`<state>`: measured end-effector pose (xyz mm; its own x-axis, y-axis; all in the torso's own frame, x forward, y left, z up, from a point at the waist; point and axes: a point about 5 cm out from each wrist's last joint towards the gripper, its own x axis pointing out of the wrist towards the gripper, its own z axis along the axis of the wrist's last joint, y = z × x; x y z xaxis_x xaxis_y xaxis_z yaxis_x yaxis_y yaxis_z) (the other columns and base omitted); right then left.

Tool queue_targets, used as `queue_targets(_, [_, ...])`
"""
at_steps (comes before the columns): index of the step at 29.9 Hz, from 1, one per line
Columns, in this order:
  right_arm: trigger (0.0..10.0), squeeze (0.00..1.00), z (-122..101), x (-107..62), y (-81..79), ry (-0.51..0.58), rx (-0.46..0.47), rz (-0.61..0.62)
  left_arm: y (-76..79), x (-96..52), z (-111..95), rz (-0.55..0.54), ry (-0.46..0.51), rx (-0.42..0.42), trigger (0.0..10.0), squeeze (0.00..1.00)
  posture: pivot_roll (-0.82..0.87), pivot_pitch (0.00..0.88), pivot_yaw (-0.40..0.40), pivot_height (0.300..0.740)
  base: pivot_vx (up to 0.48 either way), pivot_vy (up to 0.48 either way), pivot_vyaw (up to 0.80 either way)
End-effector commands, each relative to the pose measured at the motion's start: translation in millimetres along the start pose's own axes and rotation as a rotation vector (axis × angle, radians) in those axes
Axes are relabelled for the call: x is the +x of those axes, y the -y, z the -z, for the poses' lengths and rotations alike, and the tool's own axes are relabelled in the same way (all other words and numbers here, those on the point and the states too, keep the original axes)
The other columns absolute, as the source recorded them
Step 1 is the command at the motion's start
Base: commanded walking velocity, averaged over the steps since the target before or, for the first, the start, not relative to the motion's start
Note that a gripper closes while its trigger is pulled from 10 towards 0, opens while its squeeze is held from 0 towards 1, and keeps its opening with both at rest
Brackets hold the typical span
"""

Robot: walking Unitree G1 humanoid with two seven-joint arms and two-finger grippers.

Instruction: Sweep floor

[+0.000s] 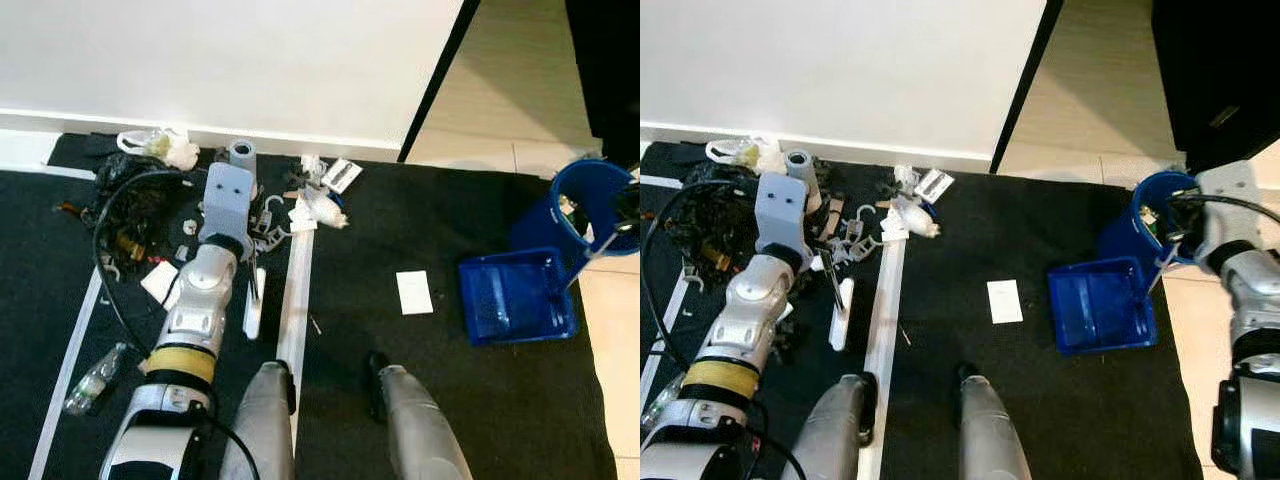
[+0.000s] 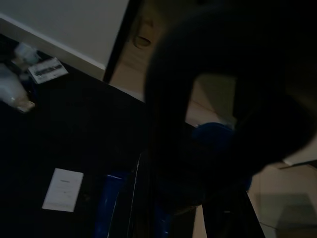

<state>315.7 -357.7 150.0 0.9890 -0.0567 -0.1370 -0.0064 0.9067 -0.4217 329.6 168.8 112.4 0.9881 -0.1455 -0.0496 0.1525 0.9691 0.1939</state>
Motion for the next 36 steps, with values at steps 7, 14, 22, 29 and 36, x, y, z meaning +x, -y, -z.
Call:
queue_targets(7, [0.0, 0.00, 3, -2.9, -0.9, 0.019, -0.022, 0.022, 2.7, -2.8, 9, -0.030, -0.044, -0.011, 10.0, 0.00, 0.09, 0.157, -0.053, 0.740, 0.000, -0.480, 0.00])
queue_targets(14, [0.0, 0.00, 6, -3.6, -4.3, 0.024, -0.007, 0.029, 1.4, -2.7, 10, -0.062, -0.055, -0.006, 10.0, 0.00, 0.09, 0.161, -0.052, 0.740, 0.000, -0.480, 0.00])
queue_targets(22, [0.0, 0.00, 7, -3.9, -5.5, 0.024, -0.005, 0.026, -2.1, -3.3, 10, -0.071, -0.060, -0.002, 10.0, 0.00, 0.09, 0.163, -0.053, 0.740, 0.000, -0.480, 0.00])
queue_targets(29, [0.0, 0.00, 8, -3.6, -7.2, 0.026, 0.012, 0.031, -4.7, -3.1, 11, -0.083, -0.066, -0.002, 10.0, 0.00, 0.09, 0.162, -0.054, 0.740, 0.000, -0.480, 0.00])
queue_targets(36, [0.0, 0.00, 15, -5.4, -3.6, 0.003, 0.116, 0.101, -8.0, -3.1, 16, -0.109, -0.109, -0.029, 10.0, 0.00, 0.09, 0.158, -0.059, 0.740, 0.000, -0.054, 0.00])
